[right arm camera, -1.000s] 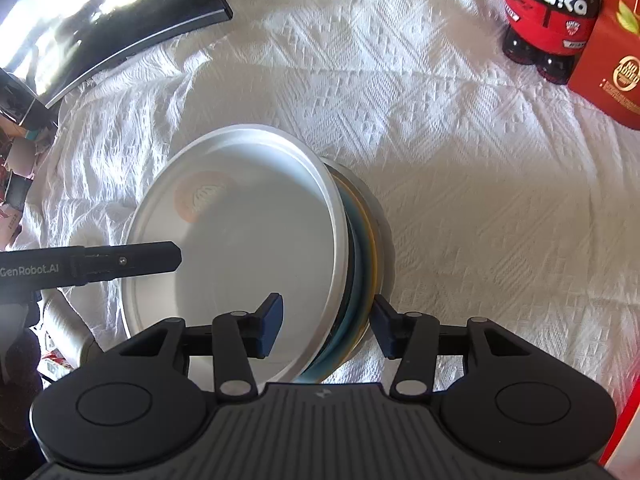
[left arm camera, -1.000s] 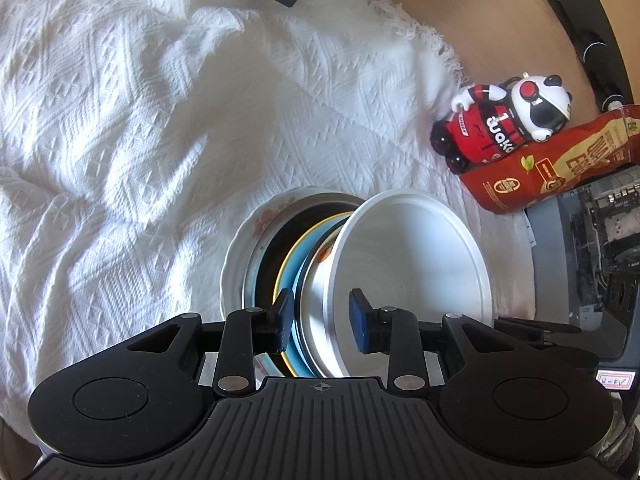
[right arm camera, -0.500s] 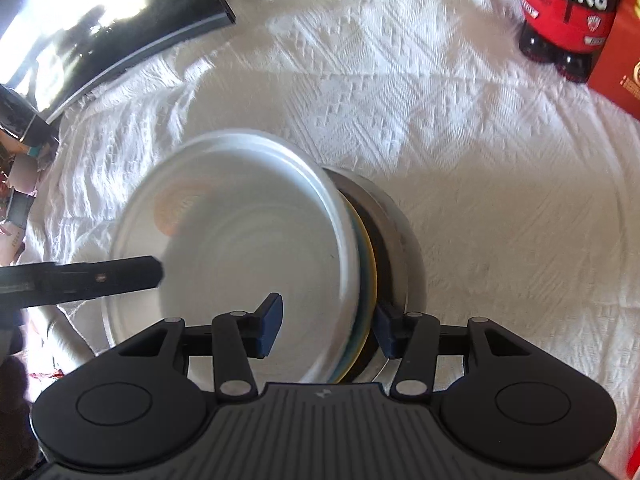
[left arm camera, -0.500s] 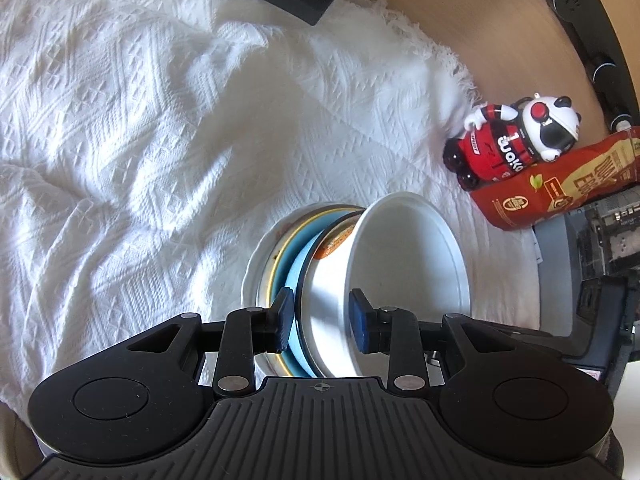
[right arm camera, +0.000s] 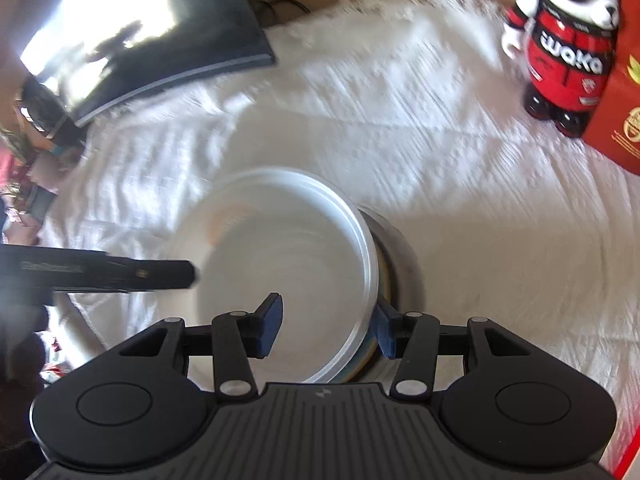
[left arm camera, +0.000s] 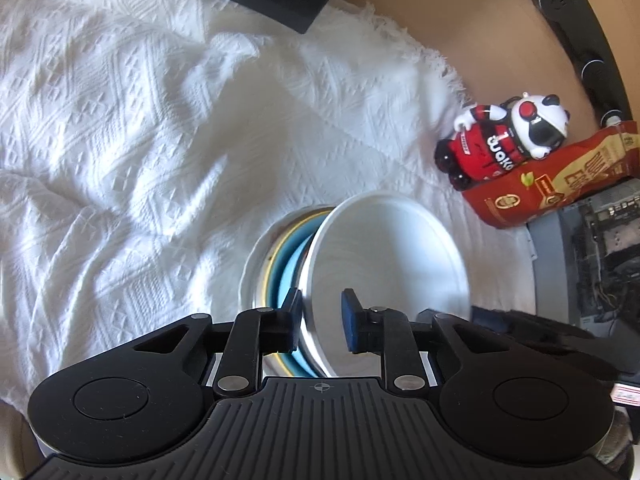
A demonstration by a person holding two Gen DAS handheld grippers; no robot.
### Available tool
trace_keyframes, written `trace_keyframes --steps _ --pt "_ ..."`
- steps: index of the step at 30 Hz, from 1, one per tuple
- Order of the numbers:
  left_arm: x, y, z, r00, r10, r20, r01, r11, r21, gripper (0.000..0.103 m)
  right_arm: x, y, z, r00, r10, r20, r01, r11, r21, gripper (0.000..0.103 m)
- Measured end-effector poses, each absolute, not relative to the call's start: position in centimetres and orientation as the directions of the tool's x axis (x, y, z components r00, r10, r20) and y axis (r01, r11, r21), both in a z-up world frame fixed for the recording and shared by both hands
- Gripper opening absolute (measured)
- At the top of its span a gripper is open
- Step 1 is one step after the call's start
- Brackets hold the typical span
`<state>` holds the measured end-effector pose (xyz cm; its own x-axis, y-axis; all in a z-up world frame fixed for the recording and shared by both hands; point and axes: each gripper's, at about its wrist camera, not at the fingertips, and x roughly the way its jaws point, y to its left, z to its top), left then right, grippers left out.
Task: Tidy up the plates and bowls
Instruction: 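Open both grippers and release the stack rim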
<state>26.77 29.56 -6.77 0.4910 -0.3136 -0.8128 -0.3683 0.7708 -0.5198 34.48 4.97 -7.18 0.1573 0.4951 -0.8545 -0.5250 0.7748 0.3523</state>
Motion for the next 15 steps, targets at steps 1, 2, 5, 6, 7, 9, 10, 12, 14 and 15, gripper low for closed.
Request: trace_keyframes --steps 1,2,5,6,7,9,10,12,14,15 --pt "26.71 29.65 -6.91 0.489 -0.318 -0.812 -0.371 0.767 -0.524 0.023 34.34 5.10 -6.95 0.163 0.497 -0.852 -0.529 0.773 0.350 0.049" --pt "26.64 29.71 -7.01 0.488 -0.321 -0.812 -0.373 0.764 -0.526 0.023 34.23 5.19 -6.75 0.169 0.498 -0.850 -0.533 0.772 0.346 0.050" --pt "26.57 29.64 -7.14 0.484 -0.332 -0.809 -0.370 0.761 -0.533 0.023 34.01 5.26 -6.67 0.170 0.498 -0.850 -0.534 0.772 0.345 0.050" --pt "26.60 29.60 -7.11 0.483 -0.332 -0.810 -0.367 0.763 -0.532 0.023 34.00 5.18 -6.82 0.169 0.496 -0.852 -0.529 0.775 0.346 0.050" --pt "26.64 29.55 -7.04 0.482 -0.330 -0.812 -0.366 0.767 -0.528 0.023 34.06 5.12 -7.01 0.167 0.493 -0.854 -0.524 0.778 0.347 0.050" --pt "26.69 29.59 -6.93 0.484 -0.330 -0.810 -0.365 0.766 -0.530 0.023 34.17 5.06 -7.33 0.156 0.495 -0.855 -0.514 0.780 0.358 0.050" --pt "26.66 29.62 -6.88 0.486 -0.329 -0.810 -0.365 0.765 -0.530 0.022 34.07 4.95 -7.41 0.155 0.496 -0.854 -0.511 0.781 0.360 0.050" --pt "26.63 29.62 -6.69 0.489 -0.319 -0.812 -0.365 0.771 -0.522 0.022 33.91 4.86 -7.47 0.158 0.497 -0.853 -0.513 0.780 0.359 0.050" --pt "26.56 29.60 -6.37 0.493 -0.309 -0.814 -0.364 0.776 -0.515 0.022 33.71 4.69 -7.39 0.168 0.496 -0.852 -0.515 0.781 0.353 0.050" --pt "26.44 29.62 -6.16 0.497 -0.307 -0.812 -0.362 0.777 -0.515 0.022 33.60 4.57 -7.30 0.181 0.493 -0.851 -0.516 0.784 0.344 0.050"
